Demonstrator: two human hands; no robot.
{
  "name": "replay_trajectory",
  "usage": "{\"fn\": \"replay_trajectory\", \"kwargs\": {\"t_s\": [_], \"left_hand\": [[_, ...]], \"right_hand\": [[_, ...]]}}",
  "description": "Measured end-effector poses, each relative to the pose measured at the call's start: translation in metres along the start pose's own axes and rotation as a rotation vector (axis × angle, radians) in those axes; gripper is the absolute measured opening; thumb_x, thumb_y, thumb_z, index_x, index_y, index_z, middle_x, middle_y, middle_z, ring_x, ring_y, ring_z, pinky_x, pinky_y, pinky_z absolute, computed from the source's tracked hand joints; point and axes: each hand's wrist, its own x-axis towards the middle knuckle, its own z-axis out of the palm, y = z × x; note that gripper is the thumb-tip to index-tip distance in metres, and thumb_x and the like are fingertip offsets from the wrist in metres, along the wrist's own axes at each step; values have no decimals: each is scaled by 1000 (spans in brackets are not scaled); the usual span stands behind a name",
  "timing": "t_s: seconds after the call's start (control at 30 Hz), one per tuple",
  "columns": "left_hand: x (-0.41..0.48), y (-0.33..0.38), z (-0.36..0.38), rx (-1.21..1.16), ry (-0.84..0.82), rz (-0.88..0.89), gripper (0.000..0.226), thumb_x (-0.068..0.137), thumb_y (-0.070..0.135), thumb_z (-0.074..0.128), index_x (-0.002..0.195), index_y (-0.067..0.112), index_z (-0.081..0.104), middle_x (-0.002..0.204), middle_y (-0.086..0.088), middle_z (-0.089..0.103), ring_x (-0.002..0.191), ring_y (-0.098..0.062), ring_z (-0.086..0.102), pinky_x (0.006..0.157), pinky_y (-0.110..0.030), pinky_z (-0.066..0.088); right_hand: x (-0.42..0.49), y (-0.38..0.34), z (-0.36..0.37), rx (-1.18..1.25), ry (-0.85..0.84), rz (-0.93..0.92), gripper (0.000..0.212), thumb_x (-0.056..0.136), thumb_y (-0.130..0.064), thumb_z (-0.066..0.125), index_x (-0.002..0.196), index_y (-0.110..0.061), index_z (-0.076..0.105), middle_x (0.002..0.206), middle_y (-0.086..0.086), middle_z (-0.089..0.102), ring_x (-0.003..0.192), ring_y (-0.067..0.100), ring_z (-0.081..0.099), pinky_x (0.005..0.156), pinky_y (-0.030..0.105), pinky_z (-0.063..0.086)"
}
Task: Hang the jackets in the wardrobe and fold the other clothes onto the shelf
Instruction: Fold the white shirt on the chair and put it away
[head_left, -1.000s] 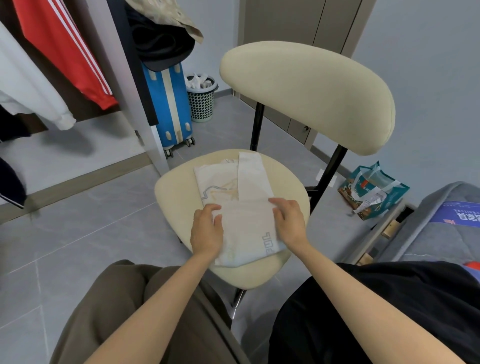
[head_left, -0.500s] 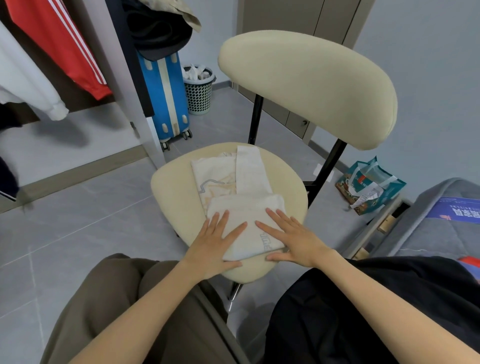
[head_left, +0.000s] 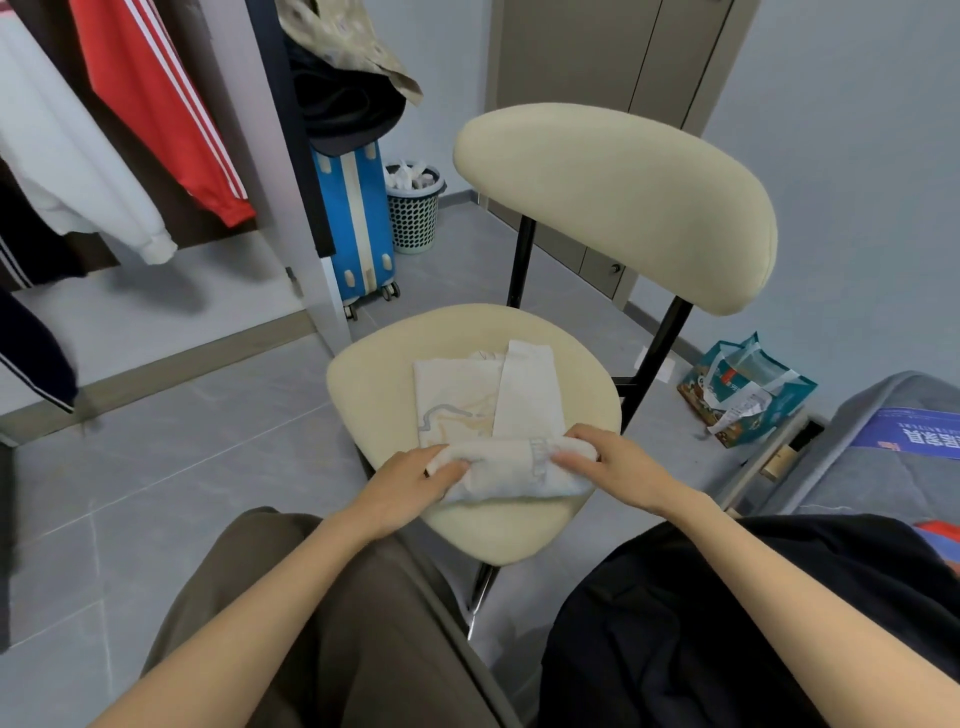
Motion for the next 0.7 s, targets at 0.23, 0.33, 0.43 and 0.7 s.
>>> {"fn": "replay_trajectory", "kwargs": {"t_s": [0.23,0.33,0.43,0.7], "left_hand": [[2,10,8,-303,190,-106,36,95,50,49,112,23,65,114,6,68,105,-14,63,98,-38,48],[15,11,12,-348,291,-189,29,97,48,46,116,30,60,117,5,65,108,-17,59,91,-32,45],[32,16,11,-411,363,-244,23,98,48,42,110,34,57,111,9,62,102,-14,55,84,-27,38],[96,32,-1,-460,419,-266,42,99,50,36,133,26,42,126,0,54,112,-22,51,88,-31,37]], "right_hand": [[-6,-12,12,454,176,284,47,85,-60,58,109,-20,51,101,1,65,89,13,64,66,22,48],[-9,-6,20,480,61,334,58,81,-59,64,119,-18,46,112,-2,61,97,9,63,70,19,49],[-7,5,25,443,52,303,42,87,-46,66,114,-20,48,115,-3,61,99,5,61,68,14,49],[43,1,31,511,478,247,17,100,-30,47,109,-18,39,89,-6,55,80,13,57,65,25,45]]}}
